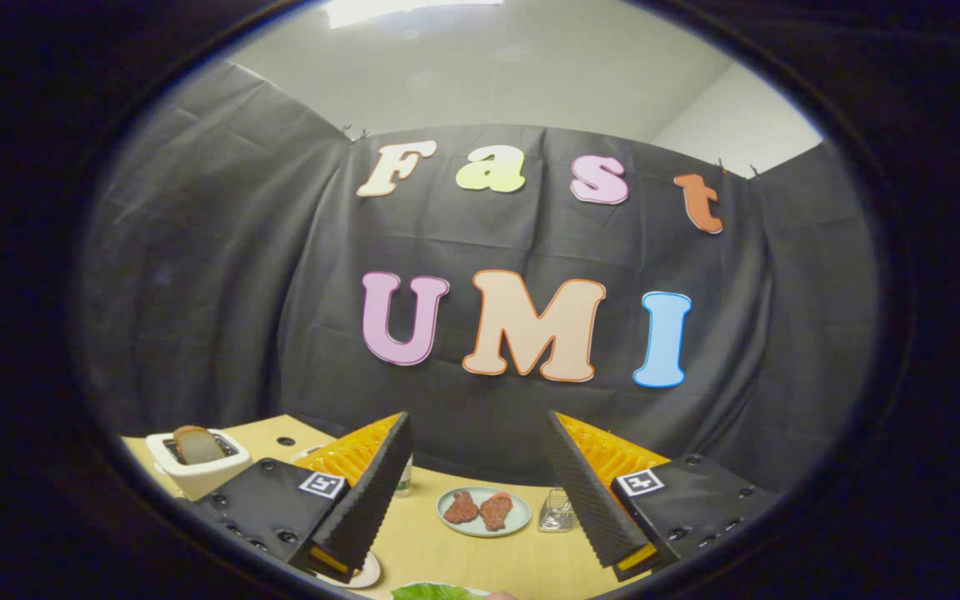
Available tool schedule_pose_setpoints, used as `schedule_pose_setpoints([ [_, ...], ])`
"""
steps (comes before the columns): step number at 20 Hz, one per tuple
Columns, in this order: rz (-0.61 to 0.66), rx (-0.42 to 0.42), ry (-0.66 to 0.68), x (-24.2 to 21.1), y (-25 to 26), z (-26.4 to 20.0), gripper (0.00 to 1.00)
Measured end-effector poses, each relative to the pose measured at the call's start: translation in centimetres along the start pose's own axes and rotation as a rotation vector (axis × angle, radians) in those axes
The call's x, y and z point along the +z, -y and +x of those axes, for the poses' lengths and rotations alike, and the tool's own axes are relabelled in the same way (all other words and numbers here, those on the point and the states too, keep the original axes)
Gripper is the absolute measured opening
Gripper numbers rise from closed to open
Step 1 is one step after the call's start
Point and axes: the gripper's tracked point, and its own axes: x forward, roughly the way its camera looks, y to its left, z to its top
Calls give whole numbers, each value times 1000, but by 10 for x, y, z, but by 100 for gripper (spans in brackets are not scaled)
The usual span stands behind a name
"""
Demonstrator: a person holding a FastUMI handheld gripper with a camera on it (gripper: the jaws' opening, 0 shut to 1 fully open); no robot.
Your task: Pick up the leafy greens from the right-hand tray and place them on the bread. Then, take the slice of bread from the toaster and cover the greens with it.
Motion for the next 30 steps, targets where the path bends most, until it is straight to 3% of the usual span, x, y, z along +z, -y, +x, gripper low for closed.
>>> schedule_pose_setpoints([
  [12, -231, 332, -189, -60, -22, -5, 100],
  [17, -301, 456, -318, -109, -26, -13, 100],
  [30, -372, 684, -597, -228, -51, -42, 100],
])
